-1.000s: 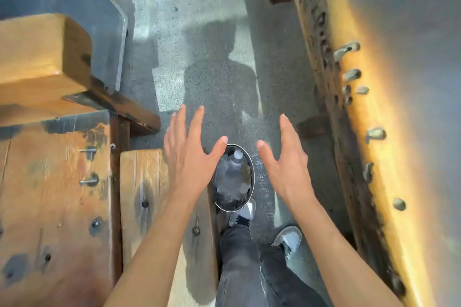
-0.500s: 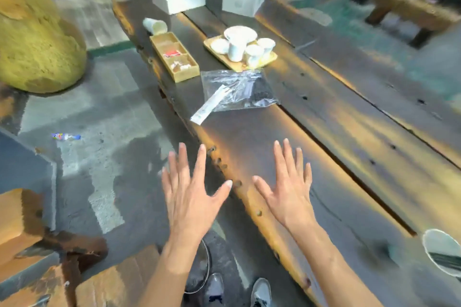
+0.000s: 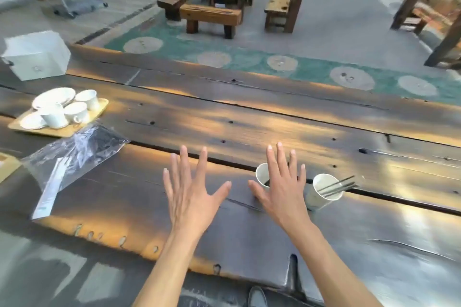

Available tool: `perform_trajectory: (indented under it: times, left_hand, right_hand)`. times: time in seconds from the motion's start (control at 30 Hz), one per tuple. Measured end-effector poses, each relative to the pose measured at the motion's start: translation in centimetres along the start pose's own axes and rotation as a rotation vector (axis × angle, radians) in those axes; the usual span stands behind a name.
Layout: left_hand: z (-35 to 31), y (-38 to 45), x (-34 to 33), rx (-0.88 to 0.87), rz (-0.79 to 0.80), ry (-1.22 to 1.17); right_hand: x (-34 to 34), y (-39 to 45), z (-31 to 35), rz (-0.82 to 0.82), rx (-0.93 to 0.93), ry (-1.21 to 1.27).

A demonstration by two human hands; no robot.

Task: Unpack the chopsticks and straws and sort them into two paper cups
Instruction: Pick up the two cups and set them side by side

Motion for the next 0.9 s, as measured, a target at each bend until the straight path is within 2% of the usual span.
perform_trajectory:
  times: [0.33,0.57,0.73,0.9]
  left_hand:
    - [-13.9,2.2,-4.8,-0.161,0.073,-0.061]
    - [-17.6,2.7,-8.0,-0.169,0.147,-0.035]
    - [-16.6,3.6,-10.1,-0.090,0.217,-0.134]
    - [-14.6,3.2,-13.5,0.161,0.423,-0.497]
  right_hand:
    - [5.6,0.2,-14.0,-0.097,-0.199,0.024]
    - [5.4,0.2,-19.0,-0.102,-0.240,0.014]
    - [5.1,0.5,-20.3,-0.154,-0.284,0.145]
    - [5.5,-2.7,-23.5,-0.428,-0.491,0.601]
Point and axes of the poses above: each hand's wrist, its own y-axis towards the middle knuckle, its own x-axis out of the back of the hand, z = x × y, the point moved 6 cm from there along y, towards the middle knuckle, and after that the axes turned 12 degrees about y, right-handed, at the moved point
